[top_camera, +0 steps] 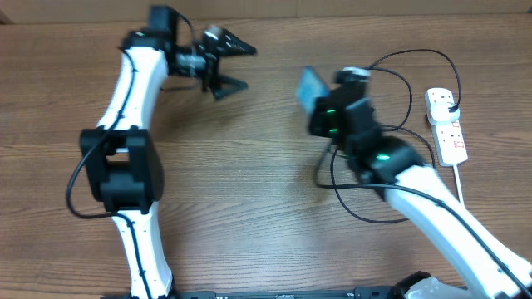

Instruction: Plug charger to phone and switch on socket

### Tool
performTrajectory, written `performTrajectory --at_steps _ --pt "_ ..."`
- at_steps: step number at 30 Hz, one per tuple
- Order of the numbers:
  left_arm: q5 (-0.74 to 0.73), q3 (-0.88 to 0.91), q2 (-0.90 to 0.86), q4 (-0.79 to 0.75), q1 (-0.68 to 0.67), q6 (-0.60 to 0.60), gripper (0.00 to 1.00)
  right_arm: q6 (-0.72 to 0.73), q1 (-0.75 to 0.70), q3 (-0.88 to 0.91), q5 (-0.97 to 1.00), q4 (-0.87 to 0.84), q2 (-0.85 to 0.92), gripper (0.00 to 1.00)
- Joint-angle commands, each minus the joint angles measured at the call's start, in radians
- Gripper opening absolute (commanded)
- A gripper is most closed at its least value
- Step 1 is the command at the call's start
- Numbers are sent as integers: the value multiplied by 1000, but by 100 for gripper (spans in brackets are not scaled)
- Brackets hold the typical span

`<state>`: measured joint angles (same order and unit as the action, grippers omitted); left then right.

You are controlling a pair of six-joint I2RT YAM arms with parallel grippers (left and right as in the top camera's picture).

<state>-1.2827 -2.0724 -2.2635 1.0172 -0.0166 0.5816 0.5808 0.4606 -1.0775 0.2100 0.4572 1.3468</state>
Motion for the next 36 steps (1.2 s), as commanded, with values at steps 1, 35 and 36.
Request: performTrajectory --at_steps 1,35,36 --pt "45 -108 139 10 35 -79 100 121 -99 -51 -69 50 -128 4" --pt "479 858 712 -356 -235 682 100 966 -324 406 -893 -517 -134 4" --pt "470 879 700 -412 -256 719 100 979 -324 406 -893 -517 -125 4"
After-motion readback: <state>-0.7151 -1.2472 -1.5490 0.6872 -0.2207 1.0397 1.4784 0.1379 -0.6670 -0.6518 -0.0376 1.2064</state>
